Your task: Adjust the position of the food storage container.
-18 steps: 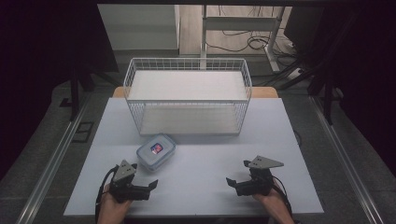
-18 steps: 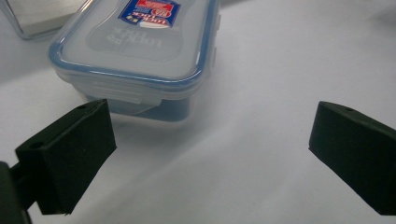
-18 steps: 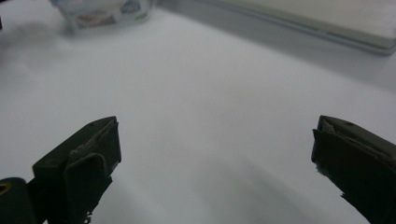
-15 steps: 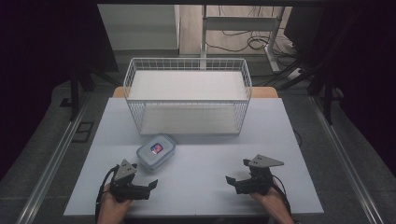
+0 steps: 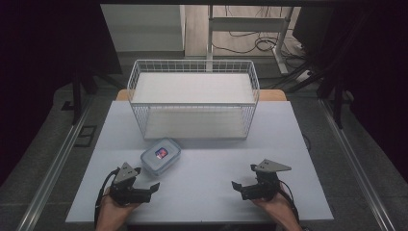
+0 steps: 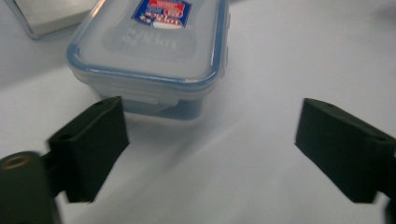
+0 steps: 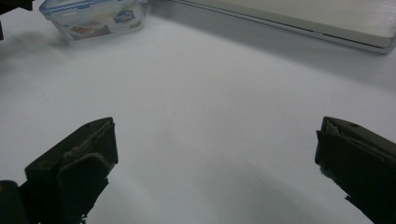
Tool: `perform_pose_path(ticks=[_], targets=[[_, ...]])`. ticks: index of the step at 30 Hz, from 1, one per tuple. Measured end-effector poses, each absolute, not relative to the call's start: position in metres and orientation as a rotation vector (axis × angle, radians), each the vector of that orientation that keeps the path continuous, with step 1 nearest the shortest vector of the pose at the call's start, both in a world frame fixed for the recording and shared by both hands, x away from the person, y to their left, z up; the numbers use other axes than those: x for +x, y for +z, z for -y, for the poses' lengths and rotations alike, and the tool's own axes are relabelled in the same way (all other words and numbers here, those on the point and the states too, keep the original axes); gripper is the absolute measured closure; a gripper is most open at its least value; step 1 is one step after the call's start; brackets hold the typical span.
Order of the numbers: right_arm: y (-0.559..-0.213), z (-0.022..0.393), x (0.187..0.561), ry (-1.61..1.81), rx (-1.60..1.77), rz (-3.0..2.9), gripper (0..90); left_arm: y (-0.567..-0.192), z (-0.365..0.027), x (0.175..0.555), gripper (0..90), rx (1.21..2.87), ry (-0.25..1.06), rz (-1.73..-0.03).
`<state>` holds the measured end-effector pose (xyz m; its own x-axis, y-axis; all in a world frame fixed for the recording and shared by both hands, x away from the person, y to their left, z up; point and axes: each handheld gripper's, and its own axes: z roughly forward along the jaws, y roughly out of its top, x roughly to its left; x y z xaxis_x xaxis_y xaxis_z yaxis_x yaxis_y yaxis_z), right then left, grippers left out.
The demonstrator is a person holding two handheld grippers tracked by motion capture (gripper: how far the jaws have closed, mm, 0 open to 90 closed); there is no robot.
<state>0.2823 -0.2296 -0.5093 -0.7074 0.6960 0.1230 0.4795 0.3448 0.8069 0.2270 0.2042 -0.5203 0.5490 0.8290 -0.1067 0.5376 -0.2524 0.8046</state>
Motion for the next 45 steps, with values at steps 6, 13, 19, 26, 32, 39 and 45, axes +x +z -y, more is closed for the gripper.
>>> perform_pose_path(ticks=[6, 13, 19, 26, 32, 39, 45], targets=[[-0.511, 0.225, 0.281, 1.284, 1.063, -2.385, 0.0, -0.510, -0.210, 0.230, 31.0, 1.862, 0.466, -1.098], [-0.510, 0.219, 0.279, 1.267, 1.021, -2.398, 0.0, -0.505, -0.219, 0.253, 53.1, 1.815, 0.464, -1.123], [-0.512, 0.219, 0.281, 1.253, 1.044, -2.420, 0.0, -0.504, -0.220, 0.280, 79.6, 1.827, 0.470, -1.113], [-0.512, 0.215, 0.280, 1.215, 1.018, -2.431, 0.0, -0.500, -0.222, 0.316, 89.6, 1.818, 0.466, -1.139], [-0.514, 0.216, 0.281, 1.201, 1.021, -2.433, 0.3, -0.507, -0.222, 0.339, 89.6, 1.851, 0.494, -1.191], [-0.514, 0.215, 0.281, 1.184, 1.016, -2.437, 0.7, -0.513, -0.216, 0.354, 89.7, 1.891, 0.445, -1.206], [-0.515, 0.214, 0.281, 1.168, 1.017, -2.443, 1.1, -0.512, -0.214, 0.359, 89.8, 1.882, 0.400, -1.210]])
